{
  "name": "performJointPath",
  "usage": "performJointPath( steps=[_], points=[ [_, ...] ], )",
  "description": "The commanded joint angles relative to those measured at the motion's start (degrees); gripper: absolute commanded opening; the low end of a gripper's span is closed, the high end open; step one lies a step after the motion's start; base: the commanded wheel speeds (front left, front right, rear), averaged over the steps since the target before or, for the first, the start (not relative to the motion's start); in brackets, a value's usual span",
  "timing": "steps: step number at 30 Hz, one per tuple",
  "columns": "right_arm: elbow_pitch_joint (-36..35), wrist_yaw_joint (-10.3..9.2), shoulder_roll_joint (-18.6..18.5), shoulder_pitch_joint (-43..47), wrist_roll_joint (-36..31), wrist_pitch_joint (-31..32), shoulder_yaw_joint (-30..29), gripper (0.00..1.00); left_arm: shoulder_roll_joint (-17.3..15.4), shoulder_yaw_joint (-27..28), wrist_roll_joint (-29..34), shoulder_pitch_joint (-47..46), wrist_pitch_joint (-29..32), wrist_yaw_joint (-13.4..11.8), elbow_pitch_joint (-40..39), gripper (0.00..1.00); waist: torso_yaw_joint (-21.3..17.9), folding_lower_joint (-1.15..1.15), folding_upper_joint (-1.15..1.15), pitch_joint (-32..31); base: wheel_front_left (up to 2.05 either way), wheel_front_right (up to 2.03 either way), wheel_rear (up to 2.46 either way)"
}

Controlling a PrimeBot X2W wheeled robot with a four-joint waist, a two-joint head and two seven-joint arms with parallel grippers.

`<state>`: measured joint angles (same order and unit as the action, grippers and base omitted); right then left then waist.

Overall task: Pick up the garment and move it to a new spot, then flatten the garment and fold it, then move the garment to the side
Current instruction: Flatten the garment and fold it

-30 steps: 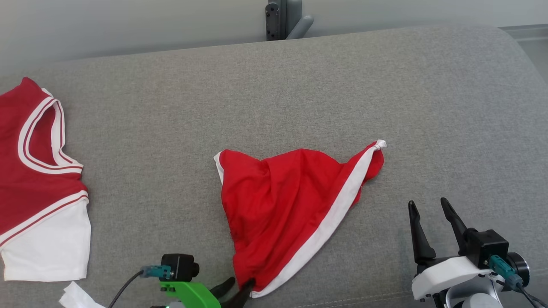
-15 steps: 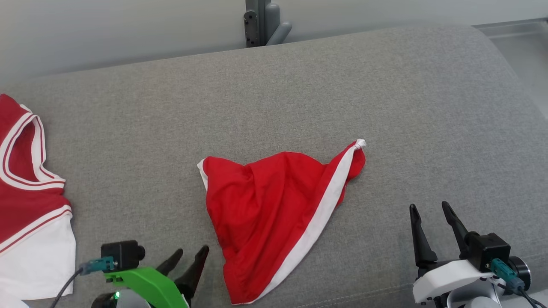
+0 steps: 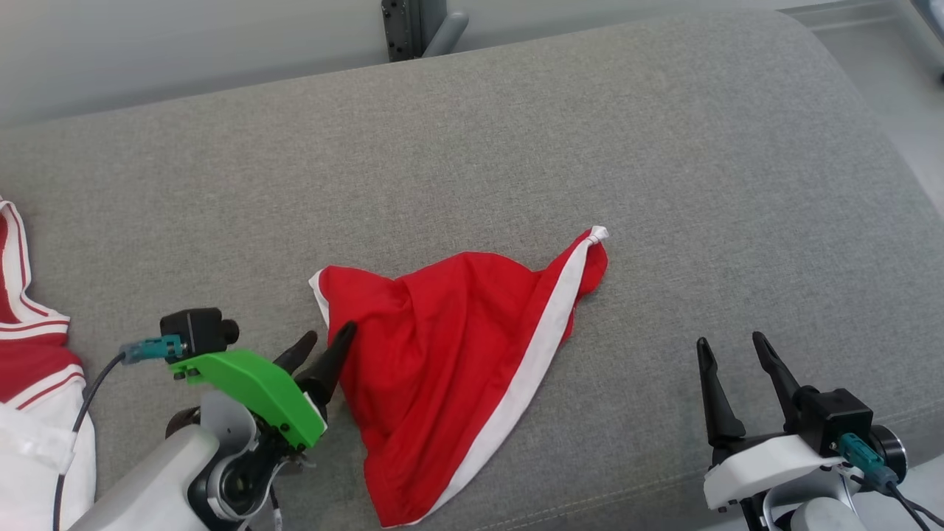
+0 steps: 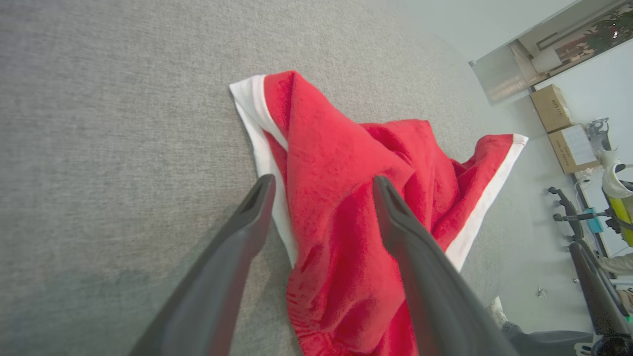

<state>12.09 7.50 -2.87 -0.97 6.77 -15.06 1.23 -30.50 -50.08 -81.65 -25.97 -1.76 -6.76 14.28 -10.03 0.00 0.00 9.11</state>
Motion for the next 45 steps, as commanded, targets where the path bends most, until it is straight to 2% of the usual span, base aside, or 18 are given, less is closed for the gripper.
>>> performJointPath(
  steps=[1, 3, 9, 10, 11, 13, 15, 19, 27, 34, 35, 36, 37, 39, 41, 45],
  points=[
    [-0.2, -0.02, -0.1, -0.8, -0.1, -0.2, 0.0, 1.00, 1.1, 0.3, -1.0, -1.8, 1.2, 2.2, 1.3, 1.00, -0.8, 0.00, 0.00, 1.2, 0.00, 0.00, 0.00],
    [-0.1, -0.02, -0.1, -1.1, 0.1, -0.2, 0.1, 1.00, 1.7, 0.5, -2.4, -3.1, 3.1, 4.2, 3.8, 1.00, -1.1, 0.00, 0.00, 1.8, 0.00, 0.00, 0.00],
    [-0.1, -0.02, 0.0, -2.4, 0.6, -0.2, 0.8, 1.00, 4.0, -0.5, -1.8, -7.6, 6.3, 6.6, 12.4, 1.00, -2.2, 0.00, 0.00, 3.9, 0.00, 0.00, 0.00],
    [0.0, -0.02, -0.1, -2.7, 0.7, -0.2, 0.9, 1.00, 4.3, -0.6, -1.6, -8.3, 6.5, 7.2, 13.8, 0.98, -2.4, 0.00, 0.00, 4.1, 0.00, 0.00, 0.00],
    [0.0, -0.02, -0.1, -2.9, 0.7, -0.2, 1.0, 1.00, 4.8, -0.6, -1.8, -9.0, 6.8, 8.1, 15.0, 0.00, -2.6, 0.00, 0.00, 4.3, 0.00, 0.00, 0.00],
    [0.1, -0.02, 0.0, -3.3, 0.9, -0.2, 1.1, 1.00, 5.5, -0.5, -0.7, -10.9, 5.3, 10.5, 16.5, 0.00, -2.9, 0.00, 0.00, 4.7, 0.00, 0.00, 0.00],
    [0.2, -0.02, -0.1, -3.3, 1.0, -0.2, 0.9, 1.00, 5.8, 0.3, -0.6, -11.7, 3.9, 11.4, 17.3, 0.00, -2.9, 0.00, 0.00, 4.8, 0.00, 0.00, 0.00],
    [0.3, -0.02, 0.0, -3.4, 1.3, -0.2, 0.7, 1.00, 5.8, -0.1, 3.2, -14.4, -0.5, 13.2, 20.2, 0.00, -3.0, 0.00, 0.00, 4.9, 0.00, 0.00, 0.00],
    [0.3, -0.02, -0.1, -3.9, 1.2, -0.2, 1.0, 1.00, 5.4, -0.5, 10.4, -21.1, -9.2, 13.9, 27.1, 0.00, -3.4, 0.00, 0.00, 5.2, 0.00, 0.00, 0.00],
    [0.6, -0.02, -0.1, -3.4, 0.7, -0.2, 1.3, 1.00, 7.3, -1.6, 13.7, -22.6, -11.8, 13.8, 34.4, 0.00, -3.7, 0.00, 0.00, 5.0, 0.00, 0.00, 0.00],
    [0.7, -0.02, -0.1, -3.4, 0.6, -0.2, 1.3, 1.00, 7.7, -1.8, 14.1, -22.3, -12.0, 13.7, 35.6, 0.21, -3.7, 0.00, 0.00, 4.9, 0.00, 0.00, 0.00],
    [0.7, -0.02, -0.1, -3.4, 0.5, -0.2, 1.4, 1.00, 8.1, -2.0, 14.5, -22.0, -12.1, 13.8, 36.4, 0.87, -3.7, 0.00, 0.00, 4.9, 0.00, 0.00, 0.00],
    [0.8, -0.02, -0.1, -3.4, 0.5, -0.2, 1.4, 1.00, 8.5, -2.1, 14.9, -21.8, -12.4, 13.8, 37.4, 1.00, -3.7, 0.00, 0.00, 4.8, 0.00, 0.00, 0.00],
    [0.7, -0.02, -0.1, -3.2, 0.3, -0.2, 1.1, 1.00, 9.1, -2.3, 16.4, -21.7, -13.0, 13.7, 38.8, 1.00, -3.4, 0.00, 0.00, 4.6, 0.00, 0.00, 0.00],
    [0.6, -0.02, -0.1, -2.7, 0.1, -0.2, 0.6, 1.00, 9.6, -1.6, 17.8, -21.7, -13.4, 12.6, 39.7, 1.00, -2.9, 0.00, 0.00, 4.3, 0.00, 0.00, 0.00],
    [-0.1, -0.02, -0.1, -1.6, -0.4, -0.2, -1.7, 1.00, 9.6, 5.2, 25.0, -20.4, -13.5, 7.5, 35.0, 1.00, -1.0, 0.00, 0.00, 3.0, 0.00, 0.00, 0.00]
  ],
)
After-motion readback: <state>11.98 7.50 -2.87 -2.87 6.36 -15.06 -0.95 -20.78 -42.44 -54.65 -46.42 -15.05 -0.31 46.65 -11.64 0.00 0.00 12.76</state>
